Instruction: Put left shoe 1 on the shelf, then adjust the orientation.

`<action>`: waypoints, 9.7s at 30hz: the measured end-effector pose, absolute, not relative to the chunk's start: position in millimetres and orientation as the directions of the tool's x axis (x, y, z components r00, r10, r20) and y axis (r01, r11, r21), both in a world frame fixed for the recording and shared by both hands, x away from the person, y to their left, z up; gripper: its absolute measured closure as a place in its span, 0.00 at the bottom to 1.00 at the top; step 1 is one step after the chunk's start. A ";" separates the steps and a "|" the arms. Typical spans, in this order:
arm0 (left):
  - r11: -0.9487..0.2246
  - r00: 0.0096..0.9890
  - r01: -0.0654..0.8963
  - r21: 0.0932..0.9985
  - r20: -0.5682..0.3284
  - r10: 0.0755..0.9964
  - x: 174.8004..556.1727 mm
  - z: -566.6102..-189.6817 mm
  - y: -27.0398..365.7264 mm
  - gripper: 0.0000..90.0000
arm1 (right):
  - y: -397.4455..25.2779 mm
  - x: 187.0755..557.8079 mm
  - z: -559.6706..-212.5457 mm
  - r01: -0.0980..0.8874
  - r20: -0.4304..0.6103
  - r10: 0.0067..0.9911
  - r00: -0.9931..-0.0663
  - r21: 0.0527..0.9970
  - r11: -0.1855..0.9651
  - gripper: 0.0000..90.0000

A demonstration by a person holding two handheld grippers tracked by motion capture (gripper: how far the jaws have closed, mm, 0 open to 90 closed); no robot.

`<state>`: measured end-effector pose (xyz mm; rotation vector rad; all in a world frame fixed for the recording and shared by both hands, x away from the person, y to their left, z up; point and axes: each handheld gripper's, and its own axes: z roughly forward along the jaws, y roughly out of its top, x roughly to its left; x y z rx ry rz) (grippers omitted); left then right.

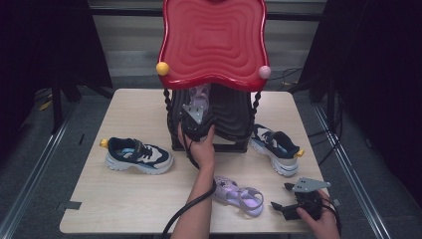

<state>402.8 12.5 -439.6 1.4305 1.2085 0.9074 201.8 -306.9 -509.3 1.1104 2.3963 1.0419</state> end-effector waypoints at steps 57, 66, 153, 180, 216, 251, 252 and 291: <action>-0.145 0.439 0.307 0.941 -0.004 0.899 359.9 -422.8 58.1 0.20 | -306.9 202.0 -509.3 0.535 0.029 0.754 -0.657 0.723 0.438 0.15; -0.214 0.508 0.332 0.919 0.017 0.861 346.1 -425.2 64.1 0.21 | -306.9 201.9 -509.2 0.536 0.028 0.755 -0.655 0.721 0.438 0.15; -0.476 0.696 0.503 0.722 -0.012 0.718 279.2 -507.6 113.8 0.18 | -302.0 199.2 -509.1 0.492 0.031 0.690 -0.724 0.724 0.483 0.15; -0.475 0.693 0.508 0.719 -0.014 0.720 279.4 -507.5 114.3 0.18 | -255.6 192.7 -507.3 0.437 0.065 0.587 -0.807 0.734 0.520 0.21; -0.458 0.678 0.518 0.723 -0.021 0.734 279.5 -508.1 113.7 0.18 | -240.4 213.8 -507.2 0.481 -0.007 0.750 -0.661 0.764 0.431 0.26; -0.459 0.677 0.517 0.723 -0.017 0.736 279.8 -508.1 113.6 0.18 | -229.5 226.5 -507.8 0.515 0.019 0.779 -0.627 0.761 0.396 0.41; -0.459 0.677 0.517 0.723 -0.017 0.736 279.8 -508.1 113.6 0.18 | -229.9 226.2 -507.7 0.508 0.011 0.779 -0.627 0.765 0.397 0.41; -0.459 0.678 0.517 0.722 -0.019 0.735 280.0 -508.0 113.7 0.18 | -232.5 210.1 -479.8 0.392 0.019 0.801 -0.598 0.879 0.272 0.42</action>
